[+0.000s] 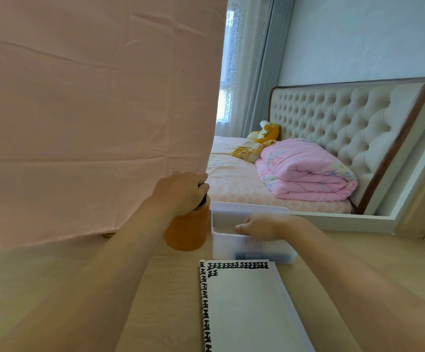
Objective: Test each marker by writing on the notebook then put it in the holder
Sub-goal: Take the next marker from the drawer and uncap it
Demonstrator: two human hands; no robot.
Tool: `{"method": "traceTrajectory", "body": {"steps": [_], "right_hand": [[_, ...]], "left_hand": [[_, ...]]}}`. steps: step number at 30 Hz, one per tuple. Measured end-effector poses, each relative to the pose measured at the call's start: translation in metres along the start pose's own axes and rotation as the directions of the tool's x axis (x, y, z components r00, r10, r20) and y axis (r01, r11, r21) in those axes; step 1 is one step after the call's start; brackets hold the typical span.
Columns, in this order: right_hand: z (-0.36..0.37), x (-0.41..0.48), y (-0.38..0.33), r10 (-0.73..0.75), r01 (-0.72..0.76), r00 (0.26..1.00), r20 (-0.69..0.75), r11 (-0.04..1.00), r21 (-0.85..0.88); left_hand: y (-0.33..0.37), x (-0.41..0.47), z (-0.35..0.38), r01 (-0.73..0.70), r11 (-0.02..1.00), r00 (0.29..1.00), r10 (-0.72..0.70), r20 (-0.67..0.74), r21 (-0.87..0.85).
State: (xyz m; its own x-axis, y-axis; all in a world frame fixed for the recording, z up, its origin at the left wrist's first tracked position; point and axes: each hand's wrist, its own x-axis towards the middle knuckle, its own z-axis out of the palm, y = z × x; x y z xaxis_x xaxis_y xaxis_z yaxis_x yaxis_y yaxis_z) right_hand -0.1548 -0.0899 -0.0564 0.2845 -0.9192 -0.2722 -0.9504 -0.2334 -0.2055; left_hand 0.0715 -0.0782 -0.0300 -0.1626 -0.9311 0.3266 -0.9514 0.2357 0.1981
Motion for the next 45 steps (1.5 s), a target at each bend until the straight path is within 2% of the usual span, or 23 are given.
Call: {"method": "traceTrajectory", "body": {"steps": [3, 6, 8, 10, 12, 14, 17, 19, 22, 26, 30, 33, 35, 37, 40, 45], "right_hand": [[0.009, 0.003, 0.002, 0.023, -0.026, 0.999, 0.033, 0.996, 0.081], [0.012, 0.002, 0.001, 0.034, -0.046, 0.997, 0.064, 0.982, 0.182], [0.01, -0.001, 0.003, 0.018, -0.035, 0.995, 0.094, 0.983, 0.179], [0.009, -0.006, 0.002, -0.025, 0.012, 0.991, 0.132, 0.995, 0.099], [0.012, -0.002, 0.005, -0.036, 0.027, 0.992, 0.122, 0.997, 0.077], [0.013, 0.001, 0.004, -0.003, -0.016, 0.995, 0.097, 0.983, 0.185], [0.011, -0.003, 0.002, 0.037, -0.065, 0.995, 0.094, 0.949, 0.309], [0.01, -0.008, -0.002, 0.021, -0.047, 0.996, 0.089, 0.953, 0.298], [0.008, -0.012, -0.004, -0.002, 0.003, 1.0, -0.003, 0.967, 0.256], [-0.004, -0.026, -0.008, -0.138, 0.19, 0.95, -0.279, 0.967, 0.17], [-0.011, -0.046, -0.01, -0.293, 0.403, 0.813, -0.504, 0.907, 0.122], [-0.015, -0.059, -0.011, -0.345, 0.527, 0.707, -0.618, 0.84, 0.133], [-0.017, -0.07, -0.013, -0.35, 0.556, 0.635, -0.688, 0.826, 0.093], [-0.016, -0.084, -0.016, -0.329, 0.566, 0.594, -0.734, 0.82, 0.09], [-0.009, -0.106, -0.02, -0.281, 0.667, 0.617, -0.735, 0.683, 0.299], [0.022, -0.112, -0.02, -0.15, 0.667, 0.683, -0.715, 0.526, 0.528]], "left_hand": [[-0.004, -0.001, -0.006, -0.013, 0.999, 0.997, 0.01, 0.074, 0.049], [-0.002, -0.003, -0.006, 0.0, 0.995, 0.998, -0.006, 0.064, 0.096], [0.004, -0.007, -0.003, -0.009, 0.99, 1.0, 0.011, -0.015, 0.143], [0.012, -0.015, 0.002, -0.103, 0.982, 0.976, 0.131, -0.176, 0.159], [0.023, -0.025, 0.009, -0.261, 0.961, 0.909, 0.275, -0.312, 0.088], [0.033, -0.036, 0.018, -0.376, 0.926, 0.866, 0.343, -0.363, -0.022], [0.044, -0.051, 0.035, -0.382, 0.904, 0.91, 0.333, -0.246, -0.189], [0.046, -0.059, 0.047, -0.327, 0.917, 0.942, 0.299, -0.15, -0.229], [0.046, -0.068, 0.055, -0.187, 0.928, 0.981, 0.193, -0.016, -0.322], [0.055, -0.073, 0.058, -0.115, 0.932, 0.993, 0.117, -0.015, -0.344], [0.064, -0.073, 0.055, -0.09, 0.903, 0.996, 0.083, -0.036, -0.421], [0.066, -0.072, 0.046, -0.102, 0.883, 0.99, 0.042, -0.138, -0.458], [0.067, -0.075, 0.038, -0.111, 0.869, 0.98, 0.014, -0.199, -0.482], [0.068, -0.081, 0.032, -0.133, 0.863, 0.97, 0.012, -0.243, -0.487], [0.069, -0.096, 0.024, -0.166, 0.855, 0.956, 0.018, -0.293, -0.491], [0.063, -0.124, 0.025, -0.166, 0.873, 0.943, 0.005, -0.332, -0.459]]}}
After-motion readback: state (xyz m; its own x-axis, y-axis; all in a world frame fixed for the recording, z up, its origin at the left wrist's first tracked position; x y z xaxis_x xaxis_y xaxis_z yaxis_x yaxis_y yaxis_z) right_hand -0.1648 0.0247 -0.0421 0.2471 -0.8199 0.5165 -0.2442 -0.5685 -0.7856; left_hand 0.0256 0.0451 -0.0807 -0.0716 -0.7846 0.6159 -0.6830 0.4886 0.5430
